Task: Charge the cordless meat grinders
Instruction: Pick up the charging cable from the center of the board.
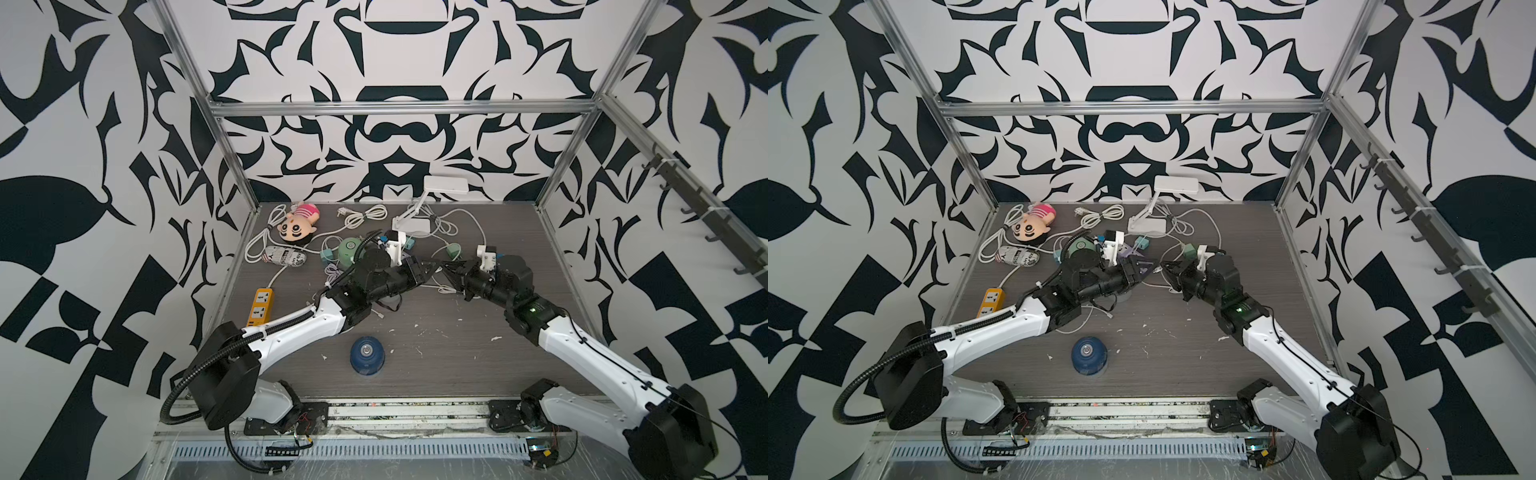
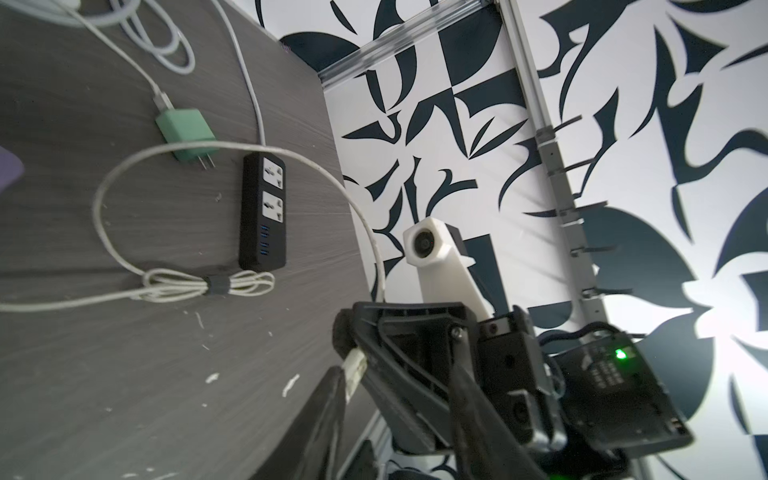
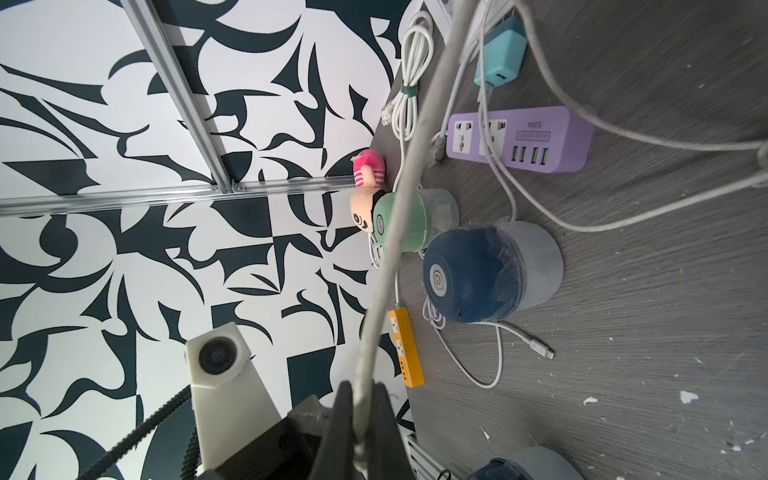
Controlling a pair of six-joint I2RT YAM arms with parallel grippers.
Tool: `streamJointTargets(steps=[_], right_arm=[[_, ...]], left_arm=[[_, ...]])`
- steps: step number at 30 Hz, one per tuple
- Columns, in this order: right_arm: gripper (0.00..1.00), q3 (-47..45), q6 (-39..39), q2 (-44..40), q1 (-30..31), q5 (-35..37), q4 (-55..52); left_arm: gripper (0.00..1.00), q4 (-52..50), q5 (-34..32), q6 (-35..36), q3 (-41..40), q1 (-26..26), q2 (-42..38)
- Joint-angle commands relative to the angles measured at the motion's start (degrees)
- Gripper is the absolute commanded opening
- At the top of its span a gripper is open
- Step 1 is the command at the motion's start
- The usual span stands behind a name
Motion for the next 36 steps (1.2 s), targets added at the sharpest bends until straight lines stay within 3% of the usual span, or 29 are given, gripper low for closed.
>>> streamJointTargets(steps=[1,7,15,24,36], right_arm=[[0.0,0.79,0.49,-0.95,0.27,-0.47,5.41],[0.0,2.51,-0.92,0.25,0.26,-0.82,4.92],[0.0,3.14,0.24,2.06,0.28,-1.89,8.04],[0.0,2.55,1.54,2.17,0.23,-2.43,10.33],[0.0,2.11,1.71,2.44,0.28,-2.36,10.97]], left_arm=[[0.49,-2.49,-1.37,-1.17,1.0,1.17,-1.57],[0.48,-8.4,-2.27,-0.07,1.94,2.23,-3.64],[0.39,-1.64,3.02,-4.07,3.42,2.24,0.77],[0.38,1.84,4.68,-6.55,3.76,2.24,3.03],[0.17,5.78,5.3,-9.59,2.52,2.4,3.44]])
